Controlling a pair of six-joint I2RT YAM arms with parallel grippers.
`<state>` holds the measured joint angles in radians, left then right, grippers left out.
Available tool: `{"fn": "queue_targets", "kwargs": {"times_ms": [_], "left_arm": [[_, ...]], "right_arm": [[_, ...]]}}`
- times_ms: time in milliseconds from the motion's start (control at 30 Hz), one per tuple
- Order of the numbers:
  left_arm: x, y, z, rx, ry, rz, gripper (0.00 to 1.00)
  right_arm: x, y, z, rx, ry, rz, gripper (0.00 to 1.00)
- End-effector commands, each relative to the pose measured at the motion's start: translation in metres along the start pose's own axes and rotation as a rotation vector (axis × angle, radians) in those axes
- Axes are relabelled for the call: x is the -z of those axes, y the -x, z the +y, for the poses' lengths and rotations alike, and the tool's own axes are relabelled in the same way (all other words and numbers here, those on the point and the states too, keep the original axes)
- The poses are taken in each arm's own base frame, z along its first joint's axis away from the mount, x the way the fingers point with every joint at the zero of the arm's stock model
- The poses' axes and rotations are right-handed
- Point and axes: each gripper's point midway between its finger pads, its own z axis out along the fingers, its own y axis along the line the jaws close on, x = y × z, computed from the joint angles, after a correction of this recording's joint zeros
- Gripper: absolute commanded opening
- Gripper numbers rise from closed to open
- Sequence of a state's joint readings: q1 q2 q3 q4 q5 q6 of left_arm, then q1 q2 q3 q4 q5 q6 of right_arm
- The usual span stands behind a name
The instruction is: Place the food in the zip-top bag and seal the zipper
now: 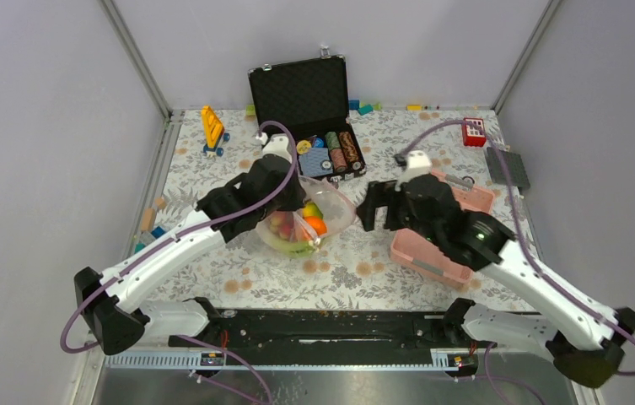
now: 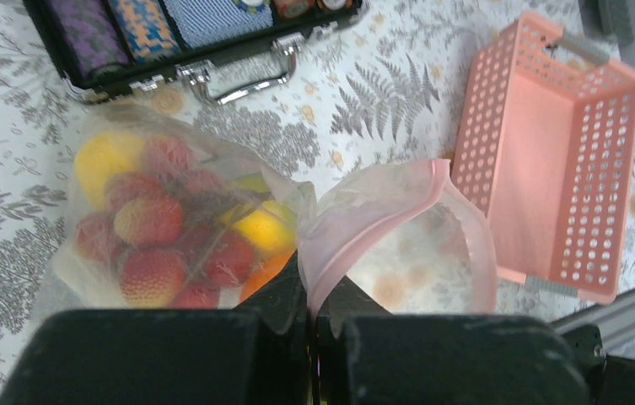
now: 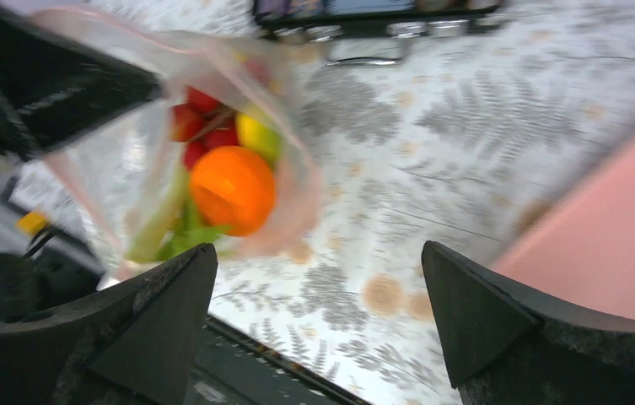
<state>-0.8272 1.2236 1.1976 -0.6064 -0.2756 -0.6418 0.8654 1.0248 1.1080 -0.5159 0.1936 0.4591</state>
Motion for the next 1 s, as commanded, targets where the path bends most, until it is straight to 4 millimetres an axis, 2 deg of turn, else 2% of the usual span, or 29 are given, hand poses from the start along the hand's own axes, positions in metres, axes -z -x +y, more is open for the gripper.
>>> {"fn": "queue_targets", "kwargs": {"times_ms": [0, 67, 167, 300, 467, 567, 767, 867, 967], "left_arm": [[0.012, 0.046, -0.004, 0.045, -0.071, -0.167, 0.00], [0.011, 0.048, -0.002, 0.014, -0.085, -0.187, 0.00], [0.013, 0.049, 0.003, -0.020, -0.105, -0.220, 0.00], [0.017, 0.052, 0.012, -0.033, -0.132, -0.255, 0.00], [0.025, 0.059, 0.010, -0.099, -0.187, -0.281, 0.00], [0.040, 0.074, -0.005, -0.158, -0.242, -0.294, 0.00], [0.088, 0.106, -0.050, -0.276, -0.437, -0.335, 0.00], [0.110, 0.111, -0.075, -0.345, -0.577, -0.343, 0.00], [0.122, 0.100, -0.092, -0.430, -0.698, -0.296, 0.00]], "right_arm": [[0.060, 0.008, -0.090, -0.018, -0.382, -0.086, 1.00], [0.079, 0.000, -0.110, -0.059, -0.431, -0.089, 1.00], [0.098, -0.010, -0.123, -0.081, -0.435, -0.111, 1.00], [0.117, -0.014, -0.125, -0.074, -0.408, -0.143, 1.00], [0.124, -0.014, -0.117, -0.009, -0.336, -0.143, 1.00], [0.126, -0.006, -0.111, 0.021, -0.306, -0.159, 1.00], [0.120, 0.008, -0.096, 0.125, -0.237, -0.155, 1.00], [0.110, 0.015, -0.081, 0.219, -0.164, -0.137, 1.00], [0.101, 0.029, -0.061, 0.318, -0.057, -0.179, 1.00]]}}
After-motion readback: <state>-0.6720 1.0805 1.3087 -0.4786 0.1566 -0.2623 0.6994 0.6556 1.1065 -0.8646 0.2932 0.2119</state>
